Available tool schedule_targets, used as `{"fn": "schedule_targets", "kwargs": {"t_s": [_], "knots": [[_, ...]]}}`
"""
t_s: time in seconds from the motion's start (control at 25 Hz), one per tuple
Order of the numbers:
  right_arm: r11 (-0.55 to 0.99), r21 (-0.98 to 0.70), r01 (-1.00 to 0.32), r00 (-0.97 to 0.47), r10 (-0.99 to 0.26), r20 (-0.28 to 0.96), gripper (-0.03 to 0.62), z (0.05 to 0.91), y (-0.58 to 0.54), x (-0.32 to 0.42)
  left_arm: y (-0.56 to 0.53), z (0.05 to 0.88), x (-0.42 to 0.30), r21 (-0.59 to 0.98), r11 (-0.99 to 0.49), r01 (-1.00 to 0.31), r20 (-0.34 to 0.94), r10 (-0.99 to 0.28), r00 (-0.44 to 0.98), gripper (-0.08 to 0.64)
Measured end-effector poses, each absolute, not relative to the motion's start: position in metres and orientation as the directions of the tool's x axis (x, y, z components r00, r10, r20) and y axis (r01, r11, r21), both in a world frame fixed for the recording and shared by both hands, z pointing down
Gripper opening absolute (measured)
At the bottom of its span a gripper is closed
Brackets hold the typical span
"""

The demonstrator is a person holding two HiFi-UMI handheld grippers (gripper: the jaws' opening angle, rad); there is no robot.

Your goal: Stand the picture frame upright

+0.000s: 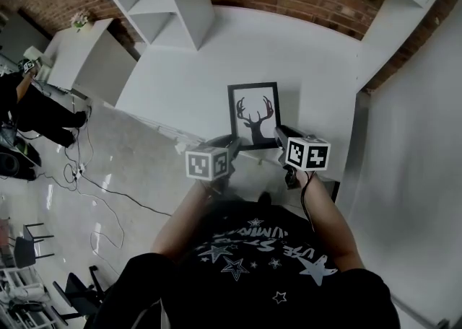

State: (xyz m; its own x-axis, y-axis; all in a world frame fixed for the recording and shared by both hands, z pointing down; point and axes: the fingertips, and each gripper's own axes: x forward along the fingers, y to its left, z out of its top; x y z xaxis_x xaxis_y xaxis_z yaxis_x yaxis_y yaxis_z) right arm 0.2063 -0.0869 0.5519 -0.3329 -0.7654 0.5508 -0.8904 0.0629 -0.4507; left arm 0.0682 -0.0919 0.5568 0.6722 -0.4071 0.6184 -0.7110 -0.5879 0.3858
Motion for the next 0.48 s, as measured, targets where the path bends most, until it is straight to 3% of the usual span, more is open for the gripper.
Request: {"fn": "schedule_targets", "kwargs": {"t_s": [0.48], "knots": [[0.187,-0.425,-0.885,-0.395,-0.785,0.477,0.078,0.523,-0.127,0.188,-0.127,0.536,0.052,0.346,-0.545,-0.763,0.593,-0.504,0.629,0.118]]}}
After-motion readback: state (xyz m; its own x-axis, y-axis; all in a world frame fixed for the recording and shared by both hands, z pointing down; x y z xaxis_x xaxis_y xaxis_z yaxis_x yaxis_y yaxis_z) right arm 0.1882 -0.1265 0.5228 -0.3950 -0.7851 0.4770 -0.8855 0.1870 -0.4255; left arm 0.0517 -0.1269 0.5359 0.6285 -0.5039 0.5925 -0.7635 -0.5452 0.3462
